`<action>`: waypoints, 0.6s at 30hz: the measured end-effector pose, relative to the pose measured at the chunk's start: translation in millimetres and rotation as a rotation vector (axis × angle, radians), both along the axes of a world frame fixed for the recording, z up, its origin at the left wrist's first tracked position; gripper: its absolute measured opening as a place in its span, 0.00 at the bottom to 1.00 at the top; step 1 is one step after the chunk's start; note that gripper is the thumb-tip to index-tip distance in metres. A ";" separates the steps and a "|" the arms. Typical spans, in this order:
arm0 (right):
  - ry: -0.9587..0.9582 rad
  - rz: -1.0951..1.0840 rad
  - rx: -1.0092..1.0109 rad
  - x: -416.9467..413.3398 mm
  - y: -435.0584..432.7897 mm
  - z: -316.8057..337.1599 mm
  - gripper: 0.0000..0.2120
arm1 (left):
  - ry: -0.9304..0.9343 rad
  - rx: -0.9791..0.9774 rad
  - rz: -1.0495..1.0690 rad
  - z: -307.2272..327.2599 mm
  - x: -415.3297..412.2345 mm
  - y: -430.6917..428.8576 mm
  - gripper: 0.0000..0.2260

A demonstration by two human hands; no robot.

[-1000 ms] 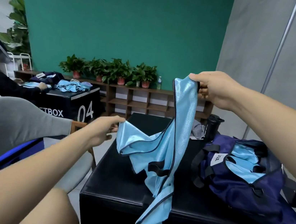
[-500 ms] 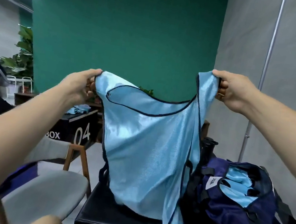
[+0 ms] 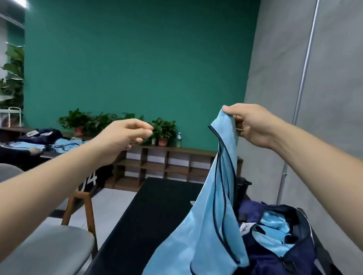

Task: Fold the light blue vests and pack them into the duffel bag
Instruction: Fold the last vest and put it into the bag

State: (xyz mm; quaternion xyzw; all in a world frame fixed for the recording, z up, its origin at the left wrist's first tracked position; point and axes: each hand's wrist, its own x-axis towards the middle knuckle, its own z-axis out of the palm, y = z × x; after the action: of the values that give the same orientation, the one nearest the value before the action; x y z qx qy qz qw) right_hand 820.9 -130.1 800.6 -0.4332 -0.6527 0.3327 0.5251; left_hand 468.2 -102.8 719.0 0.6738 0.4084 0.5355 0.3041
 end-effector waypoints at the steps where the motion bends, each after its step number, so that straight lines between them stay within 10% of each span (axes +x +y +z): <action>1: -0.019 0.015 -0.007 -3.4 -0.3 -2.1 0.07 | 0.065 0.025 0.000 -5.9 15.5 -5.3 0.07; 10: -0.100 0.044 -0.018 -23.4 8.4 -23.4 0.08 | 0.366 0.611 -0.009 -1.2 110.7 -21.0 0.21; 18: -0.121 0.081 -0.031 -36.3 10.2 -32.2 0.04 | 0.439 0.775 0.099 18.9 121.6 -16.1 0.02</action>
State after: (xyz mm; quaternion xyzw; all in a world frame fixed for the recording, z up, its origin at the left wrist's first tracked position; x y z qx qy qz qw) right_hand 784.6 -119.9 768.4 -0.4338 -0.6948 0.3369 0.4643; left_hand 589.8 -118.9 737.8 0.8154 0.2641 0.5071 -0.0905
